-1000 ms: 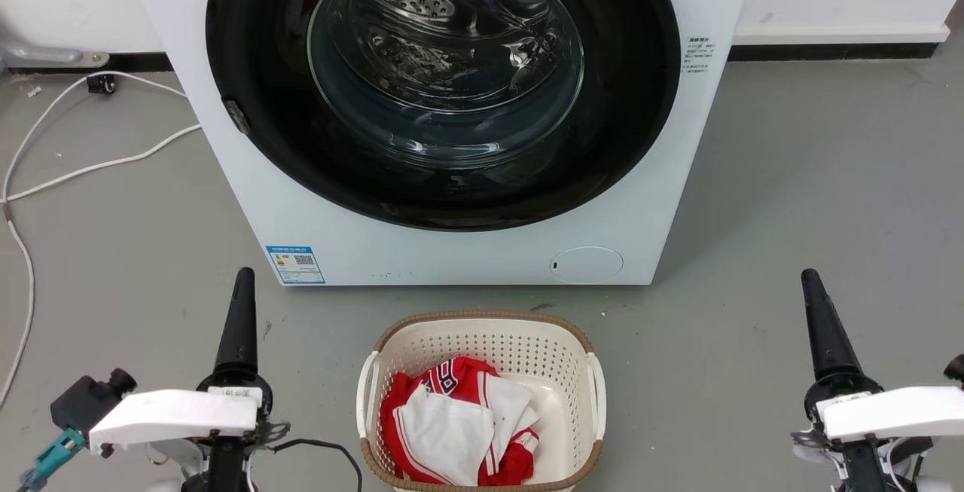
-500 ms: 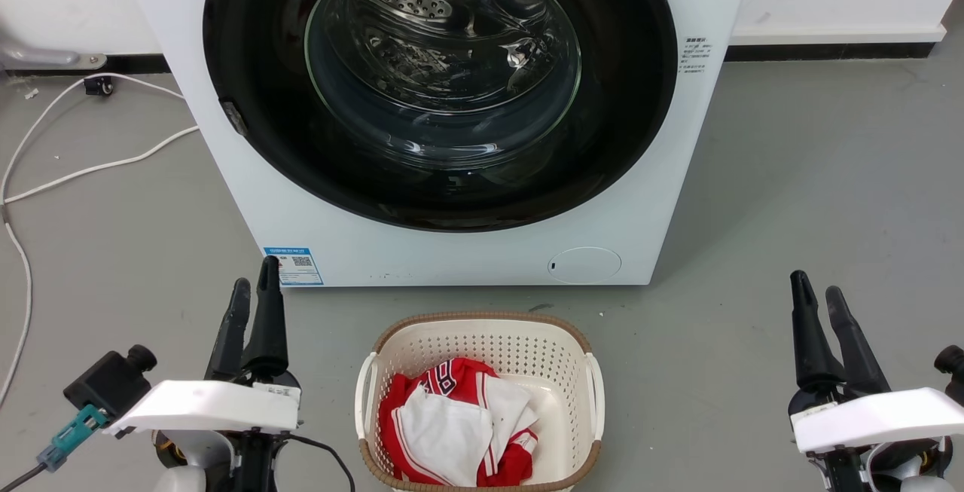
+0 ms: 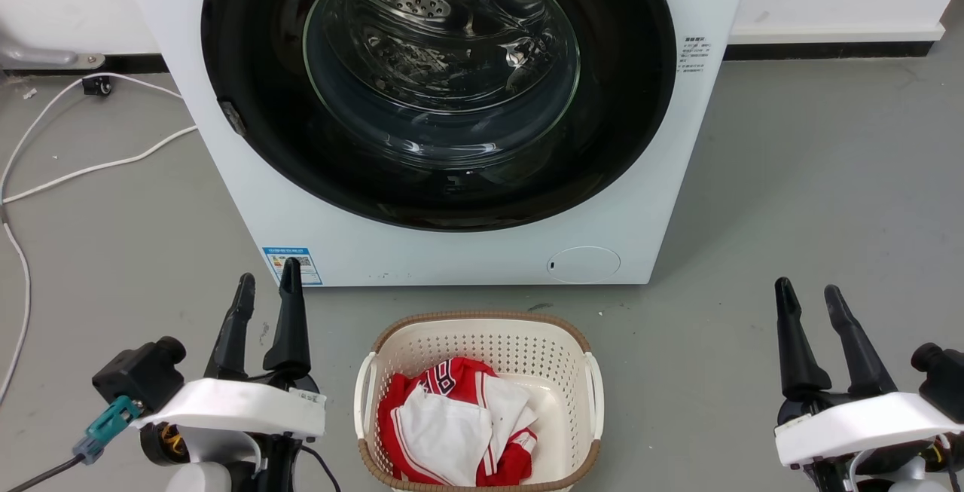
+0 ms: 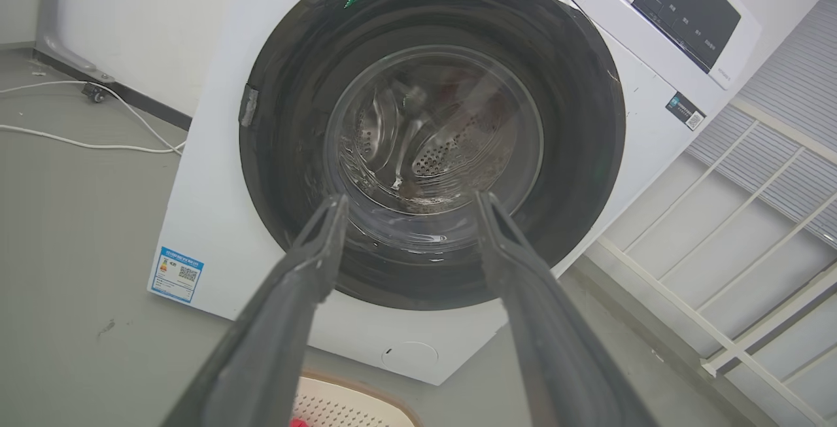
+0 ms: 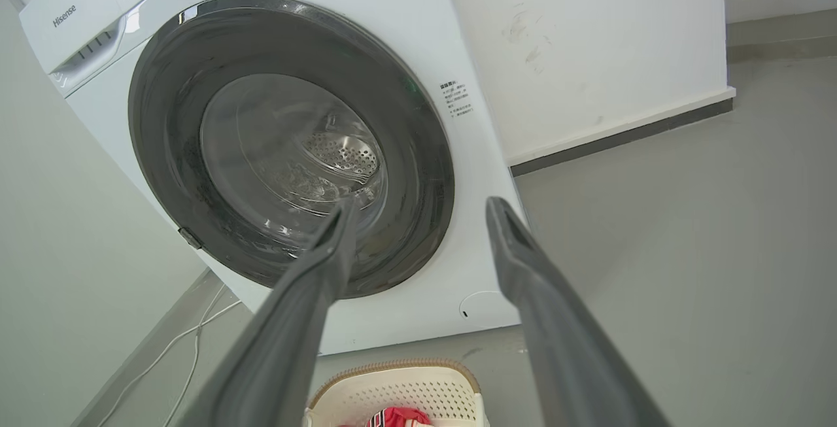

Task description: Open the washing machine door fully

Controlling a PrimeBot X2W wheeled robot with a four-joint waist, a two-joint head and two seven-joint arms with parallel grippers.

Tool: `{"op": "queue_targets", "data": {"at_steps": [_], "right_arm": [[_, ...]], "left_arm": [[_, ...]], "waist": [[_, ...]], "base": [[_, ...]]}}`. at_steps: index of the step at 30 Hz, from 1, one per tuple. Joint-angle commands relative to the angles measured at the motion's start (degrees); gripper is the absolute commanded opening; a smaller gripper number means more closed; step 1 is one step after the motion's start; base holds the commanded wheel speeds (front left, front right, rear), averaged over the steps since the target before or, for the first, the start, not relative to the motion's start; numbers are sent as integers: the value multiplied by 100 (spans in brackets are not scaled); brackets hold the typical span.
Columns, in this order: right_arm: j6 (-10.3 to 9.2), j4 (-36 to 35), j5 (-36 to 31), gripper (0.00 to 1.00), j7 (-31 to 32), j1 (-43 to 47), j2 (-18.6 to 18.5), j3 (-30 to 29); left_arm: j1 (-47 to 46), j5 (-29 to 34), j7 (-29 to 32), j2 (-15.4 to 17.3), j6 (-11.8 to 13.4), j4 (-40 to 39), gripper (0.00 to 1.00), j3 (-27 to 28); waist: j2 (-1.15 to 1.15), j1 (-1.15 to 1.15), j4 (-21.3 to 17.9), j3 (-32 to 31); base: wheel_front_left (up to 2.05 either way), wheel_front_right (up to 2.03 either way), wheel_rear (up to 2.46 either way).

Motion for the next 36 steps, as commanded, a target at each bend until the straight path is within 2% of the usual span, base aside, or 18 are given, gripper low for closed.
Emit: {"op": "queue_targets", "data": {"at_steps": [1, 18, 36], "right_arm": [[0, -116, -225, 100, 4, 10, 9, 17], [0, -242, -1472, 100, 64, 69, 19, 110], [-1, -305, -2397, 100, 37, 200, 28, 94]], "left_arm": [[-63, 230, -64, 32, 25, -56, 100, -18], [-31, 1429, -308, 139, 227, -92, 100, -194], [94, 2407, -537, 232, 468, -100, 100, -383]], "waist": [[0, 0, 0, 0], [0, 0, -4, 7], [0, 0, -1, 12]], "base": [[0, 0, 0], [0, 0, 0], [0, 0, 0]]}}
